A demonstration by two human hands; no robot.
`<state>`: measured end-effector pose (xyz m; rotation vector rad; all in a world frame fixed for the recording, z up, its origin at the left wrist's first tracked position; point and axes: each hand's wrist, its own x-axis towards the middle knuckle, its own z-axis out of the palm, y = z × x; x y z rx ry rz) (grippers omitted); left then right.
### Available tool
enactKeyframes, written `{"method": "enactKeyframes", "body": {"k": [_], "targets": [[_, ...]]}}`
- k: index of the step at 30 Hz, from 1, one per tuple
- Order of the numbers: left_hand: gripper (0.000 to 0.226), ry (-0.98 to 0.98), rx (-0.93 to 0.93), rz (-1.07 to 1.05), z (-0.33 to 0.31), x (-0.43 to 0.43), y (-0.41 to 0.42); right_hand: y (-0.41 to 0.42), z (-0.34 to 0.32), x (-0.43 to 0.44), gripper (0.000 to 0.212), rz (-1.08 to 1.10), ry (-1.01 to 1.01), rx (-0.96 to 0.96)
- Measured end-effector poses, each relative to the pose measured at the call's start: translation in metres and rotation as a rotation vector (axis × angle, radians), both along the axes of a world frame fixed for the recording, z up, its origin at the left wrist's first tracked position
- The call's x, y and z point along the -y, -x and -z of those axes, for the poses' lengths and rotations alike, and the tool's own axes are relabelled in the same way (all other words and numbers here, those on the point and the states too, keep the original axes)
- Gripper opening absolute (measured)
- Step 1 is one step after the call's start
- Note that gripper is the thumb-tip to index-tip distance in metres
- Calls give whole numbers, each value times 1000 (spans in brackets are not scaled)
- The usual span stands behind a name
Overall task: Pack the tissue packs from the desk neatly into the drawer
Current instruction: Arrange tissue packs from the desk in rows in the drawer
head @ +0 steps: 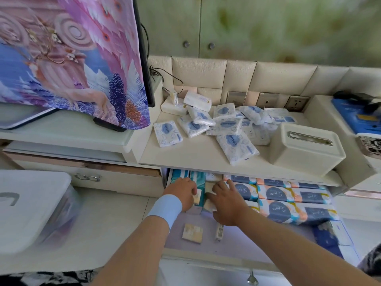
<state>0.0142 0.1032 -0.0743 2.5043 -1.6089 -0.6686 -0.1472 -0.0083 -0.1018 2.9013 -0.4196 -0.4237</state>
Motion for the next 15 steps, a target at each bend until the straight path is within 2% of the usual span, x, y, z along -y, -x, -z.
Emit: {"method": "enactKeyframes", "body": {"k": [6,10,13,15], "targets": [[32,-34,16,44,3,-4,0,-12,1,3,21,-71,-72,103],[35,-14,50,44,4,-4,0,-12,-11,9,6,-117,-225,314],[35,-8,52,37,4,-3,0,-3,-13,12,6,-70,-288,509],[36,-5,49,37,5,-2,0,4,-12,15,17,44,-318,543]]}}
